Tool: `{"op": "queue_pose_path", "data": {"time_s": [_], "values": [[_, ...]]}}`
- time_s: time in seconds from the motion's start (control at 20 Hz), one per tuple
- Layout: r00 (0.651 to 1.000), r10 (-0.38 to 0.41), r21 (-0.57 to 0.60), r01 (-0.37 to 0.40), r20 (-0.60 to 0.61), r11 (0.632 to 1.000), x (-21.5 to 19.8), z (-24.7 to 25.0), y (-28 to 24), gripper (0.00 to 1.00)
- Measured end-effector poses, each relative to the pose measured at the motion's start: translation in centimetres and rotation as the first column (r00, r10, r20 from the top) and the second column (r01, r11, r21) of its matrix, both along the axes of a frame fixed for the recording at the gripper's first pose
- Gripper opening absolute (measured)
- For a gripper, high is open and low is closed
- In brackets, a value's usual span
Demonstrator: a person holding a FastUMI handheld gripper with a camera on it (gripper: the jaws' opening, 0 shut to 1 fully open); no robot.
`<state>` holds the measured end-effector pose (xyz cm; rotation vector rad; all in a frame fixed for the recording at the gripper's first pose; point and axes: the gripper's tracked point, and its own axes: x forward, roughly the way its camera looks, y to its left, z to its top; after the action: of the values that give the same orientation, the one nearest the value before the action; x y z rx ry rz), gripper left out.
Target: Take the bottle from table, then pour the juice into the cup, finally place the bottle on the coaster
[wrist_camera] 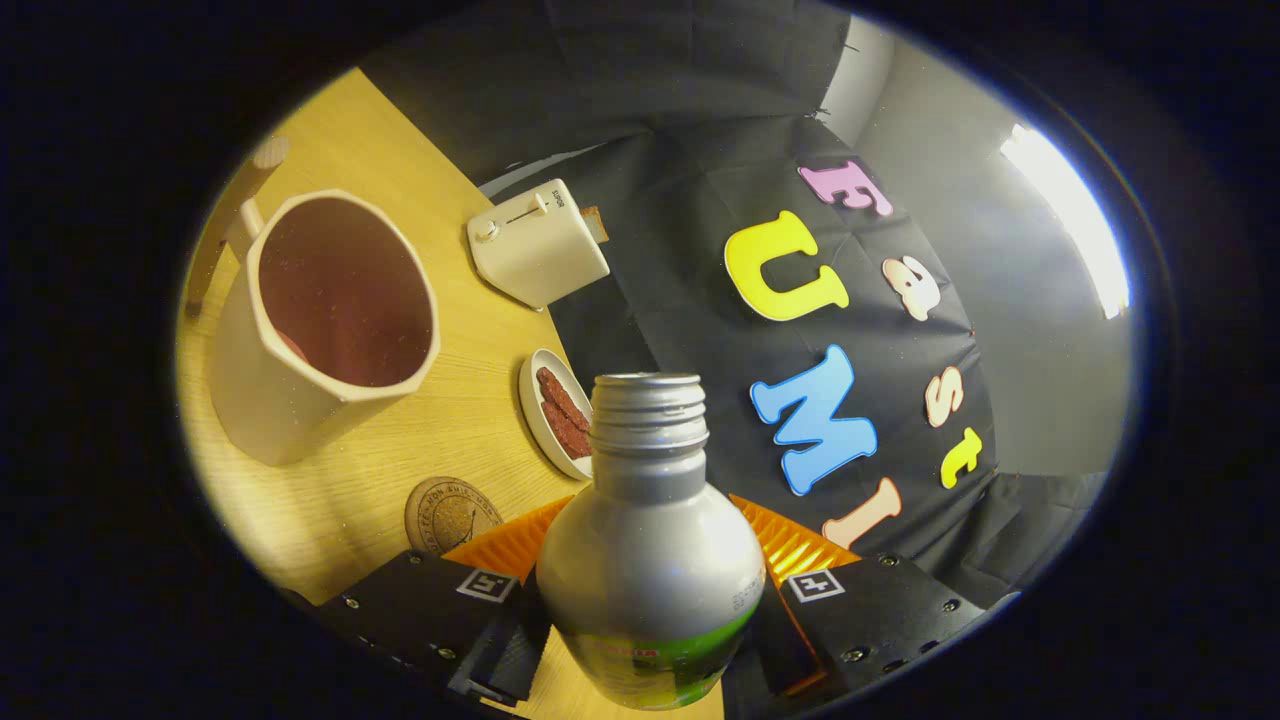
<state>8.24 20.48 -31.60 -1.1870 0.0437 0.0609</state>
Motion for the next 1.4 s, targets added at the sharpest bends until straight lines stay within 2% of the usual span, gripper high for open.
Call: {"op": "queue_pose_path", "data": {"time_s": [0.4,0.65,0.85,1.4], "values": [[0.999,0.032,-0.152,-0.028,0.023,0.988,0.3,1.1,1.0,0.82],[0.998,0.055,-0.277,-0.043,0.036,0.960,0.3,1.3,1.2,0.82],[0.998,0.060,-0.317,-0.047,0.032,0.947,0.3,1.3,1.5,0.82],[0.988,0.139,-0.463,-0.095,0.061,0.881,-0.5,1.7,3.4,0.82]]}}
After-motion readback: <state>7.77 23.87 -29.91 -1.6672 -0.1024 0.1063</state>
